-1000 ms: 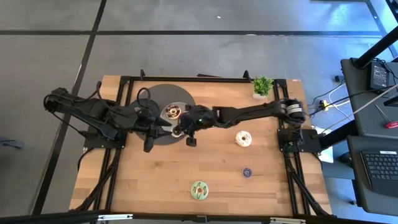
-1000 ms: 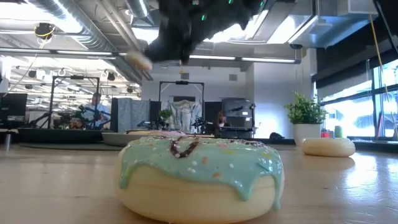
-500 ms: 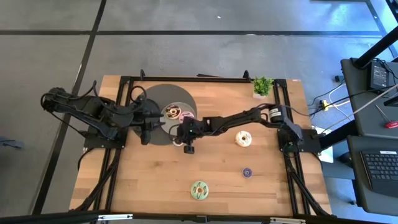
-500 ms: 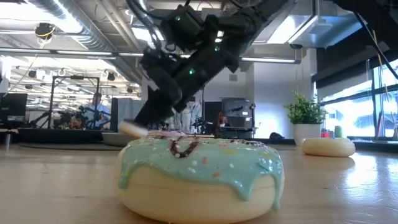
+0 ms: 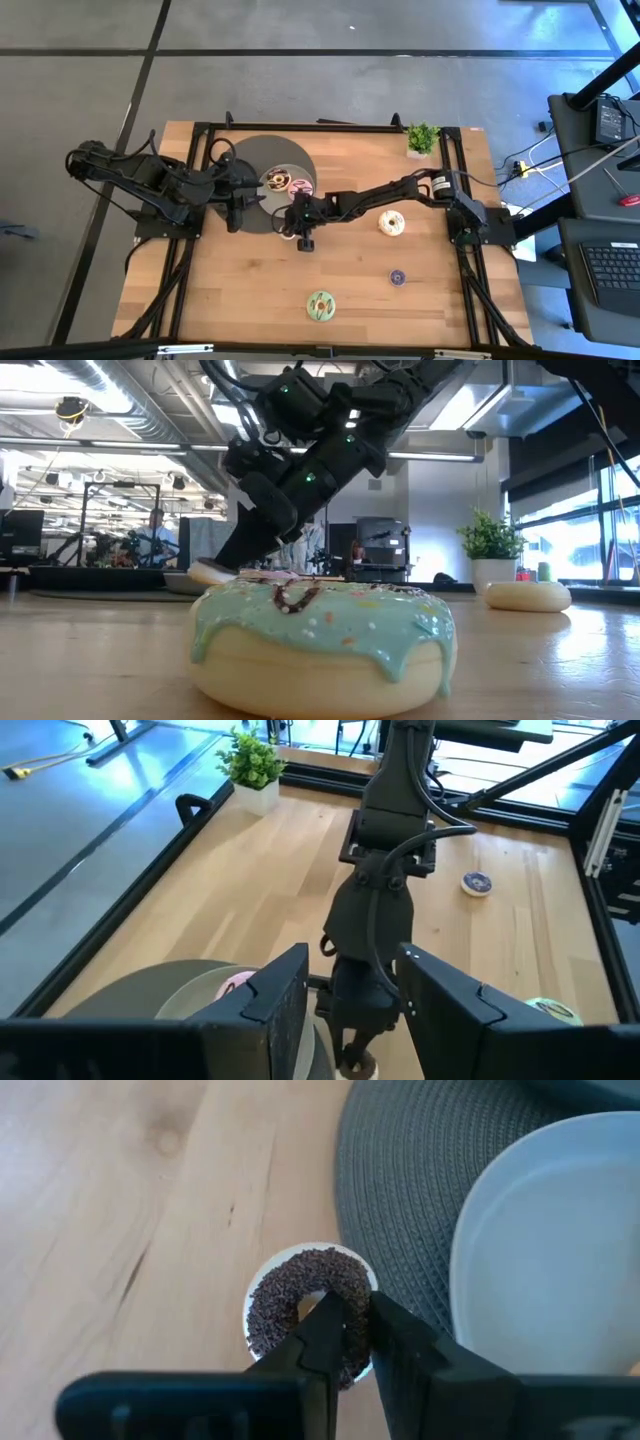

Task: Pick & Place donuts
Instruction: Put the small dark brown donut on the black plate

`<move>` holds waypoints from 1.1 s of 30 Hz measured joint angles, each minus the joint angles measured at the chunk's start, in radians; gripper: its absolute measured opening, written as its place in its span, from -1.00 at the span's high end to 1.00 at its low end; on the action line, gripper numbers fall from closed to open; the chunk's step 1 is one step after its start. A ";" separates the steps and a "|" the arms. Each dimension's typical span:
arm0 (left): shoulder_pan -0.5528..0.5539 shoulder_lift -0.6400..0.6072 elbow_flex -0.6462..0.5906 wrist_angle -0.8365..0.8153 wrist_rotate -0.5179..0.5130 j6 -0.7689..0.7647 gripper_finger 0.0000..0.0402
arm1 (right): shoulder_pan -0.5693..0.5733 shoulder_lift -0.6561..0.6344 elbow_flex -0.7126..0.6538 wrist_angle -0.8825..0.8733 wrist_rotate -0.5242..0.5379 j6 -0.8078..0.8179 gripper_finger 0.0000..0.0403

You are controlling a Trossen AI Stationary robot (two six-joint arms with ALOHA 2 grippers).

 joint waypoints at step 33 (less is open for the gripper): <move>-0.002 0.200 -0.001 -0.241 0.137 -0.352 0.24 | 0.000 -0.002 0.000 -0.092 -0.105 0.142 0.48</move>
